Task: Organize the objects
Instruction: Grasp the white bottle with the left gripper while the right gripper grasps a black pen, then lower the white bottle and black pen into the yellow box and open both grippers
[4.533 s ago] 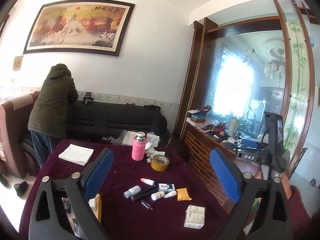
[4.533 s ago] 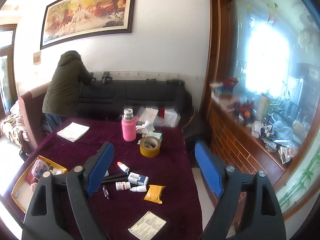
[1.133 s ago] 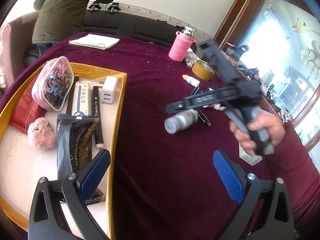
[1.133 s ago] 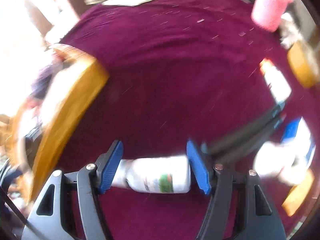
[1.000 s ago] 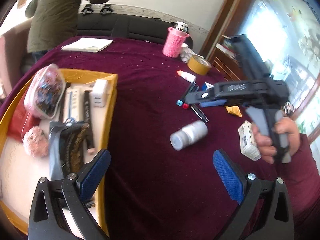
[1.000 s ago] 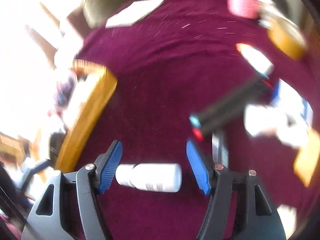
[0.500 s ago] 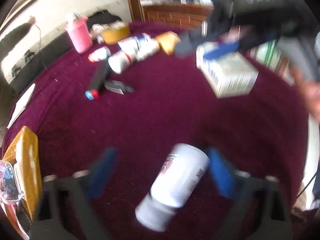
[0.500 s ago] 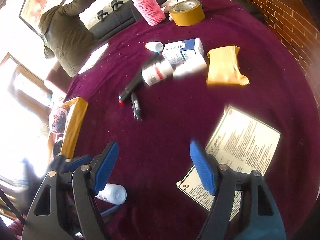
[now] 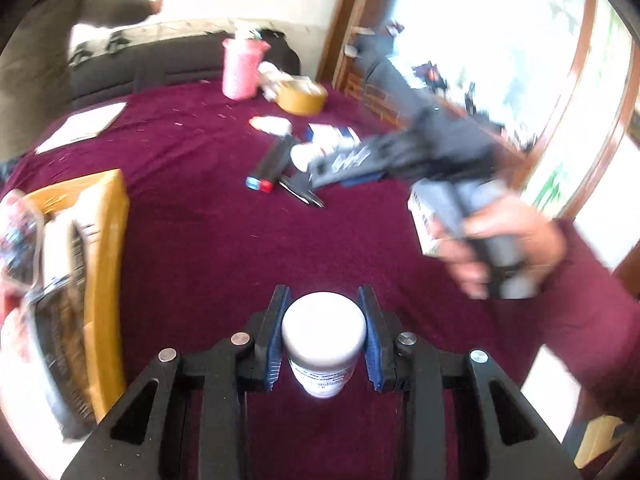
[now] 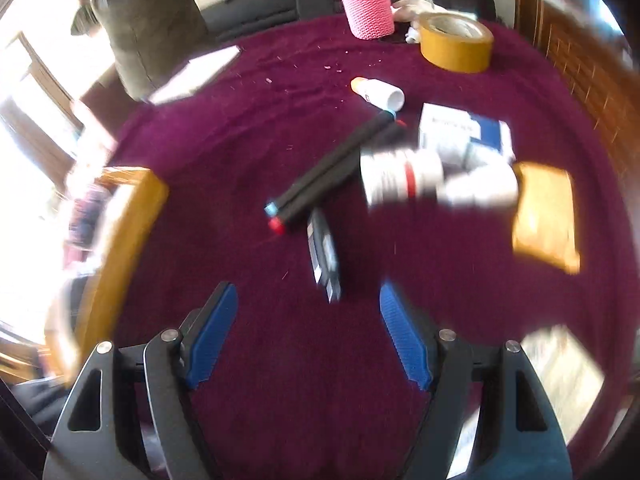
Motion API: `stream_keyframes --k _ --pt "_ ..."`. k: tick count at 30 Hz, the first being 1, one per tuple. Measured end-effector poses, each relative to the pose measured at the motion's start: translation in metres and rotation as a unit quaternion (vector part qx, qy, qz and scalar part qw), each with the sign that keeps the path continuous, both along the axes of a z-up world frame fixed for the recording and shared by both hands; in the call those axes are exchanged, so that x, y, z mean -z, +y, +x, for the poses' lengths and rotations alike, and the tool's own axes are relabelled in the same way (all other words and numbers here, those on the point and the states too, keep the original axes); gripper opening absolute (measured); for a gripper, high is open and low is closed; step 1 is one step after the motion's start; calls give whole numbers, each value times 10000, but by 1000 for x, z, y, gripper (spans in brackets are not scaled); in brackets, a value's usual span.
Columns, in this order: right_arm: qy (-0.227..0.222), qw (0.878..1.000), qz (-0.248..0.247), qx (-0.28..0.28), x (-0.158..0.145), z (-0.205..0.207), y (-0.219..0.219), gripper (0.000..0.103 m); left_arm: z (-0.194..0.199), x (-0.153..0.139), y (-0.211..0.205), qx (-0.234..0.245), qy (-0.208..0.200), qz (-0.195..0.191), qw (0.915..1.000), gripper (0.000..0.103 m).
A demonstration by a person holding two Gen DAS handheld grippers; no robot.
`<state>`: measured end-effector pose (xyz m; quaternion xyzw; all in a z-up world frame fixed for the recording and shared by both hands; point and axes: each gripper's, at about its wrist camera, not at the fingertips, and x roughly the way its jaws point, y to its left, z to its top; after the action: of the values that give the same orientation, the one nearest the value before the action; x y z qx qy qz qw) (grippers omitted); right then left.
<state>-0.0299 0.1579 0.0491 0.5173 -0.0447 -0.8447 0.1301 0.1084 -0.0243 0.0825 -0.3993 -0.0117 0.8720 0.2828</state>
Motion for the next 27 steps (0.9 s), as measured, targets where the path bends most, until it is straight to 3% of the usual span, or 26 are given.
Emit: stream_keyframes --k 1,3,4,6,8,13,19,27 --pt "-24 9997 257 -40 6 -9 -9 70 3 -3 -11 -65 -19 122 9999 29" --pt "-145 9978 631 -112 19 -22 -23 49 6 -9 -33 -225 -36 365 9991 29" --pt "-247 9964 800 -117 26 -28 -28 33 7 -10 -42 -297 -18 442 9986 29" --pt "-49 9944 1049 -85 25 -30 -33 20 10 -15 -61 -423 38 616 9972 29" --pt "-73 9953 960 46 26 -31 -31 12 13 -20 -78 -540 144 759 9956 29" --pt "-19 9980 550 321 16 -12 -15 12 16 -29 -114 -831 364 881 9920 29" --pt "297 9988 -267 274 -19 21 -14 13 21 -36 -168 -1518 540 644 9848 29" --pt "407 9928 -947 -612 -54 48 -90 13 0 -15 -221 -2099 30 75 9777 29"
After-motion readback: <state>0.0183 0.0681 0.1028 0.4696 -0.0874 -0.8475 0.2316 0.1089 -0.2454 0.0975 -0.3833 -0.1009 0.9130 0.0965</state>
